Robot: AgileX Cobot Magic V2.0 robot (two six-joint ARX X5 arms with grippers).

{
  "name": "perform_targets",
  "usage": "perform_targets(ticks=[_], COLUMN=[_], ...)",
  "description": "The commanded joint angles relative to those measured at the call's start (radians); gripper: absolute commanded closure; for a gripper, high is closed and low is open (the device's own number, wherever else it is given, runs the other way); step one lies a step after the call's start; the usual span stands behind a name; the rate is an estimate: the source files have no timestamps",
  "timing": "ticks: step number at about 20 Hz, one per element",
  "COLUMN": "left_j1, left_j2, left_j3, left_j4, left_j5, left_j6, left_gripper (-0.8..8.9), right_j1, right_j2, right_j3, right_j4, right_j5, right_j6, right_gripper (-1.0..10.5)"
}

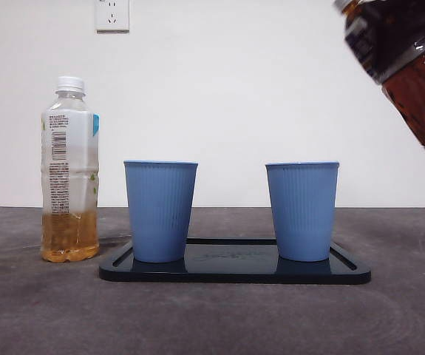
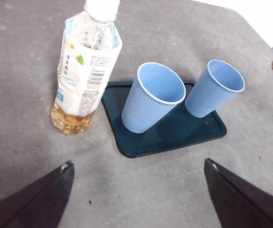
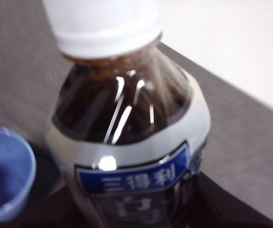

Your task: Pour the drink into the cup

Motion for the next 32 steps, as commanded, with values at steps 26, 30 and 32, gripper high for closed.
perform_targets(ticks=[26, 30, 32], left_j1=[-0.002, -0.002, -0.002], left_j2=[0.004, 0.004, 0.004], left_j3=[0.02, 0.02, 0.02], left_j4=[0.005, 0.003, 0.004], left_j5=[-0.003, -0.003, -0.003], left_j6=[0.017, 0.017, 0.018], left_gripper=[3.75, 3.75, 3.75], right_j1=[-0.151, -0.151, -0.151], right_j2=[0.116, 0.168, 0.179], right_j3=[-0.4, -0.4, -0.4], right_j4=[0.71, 0.743, 0.746], right_j5=[-0.335, -0.336, -0.336], right_j6=[0.312, 0.312, 0.312], right_gripper=[7.6, 7.0, 7.0])
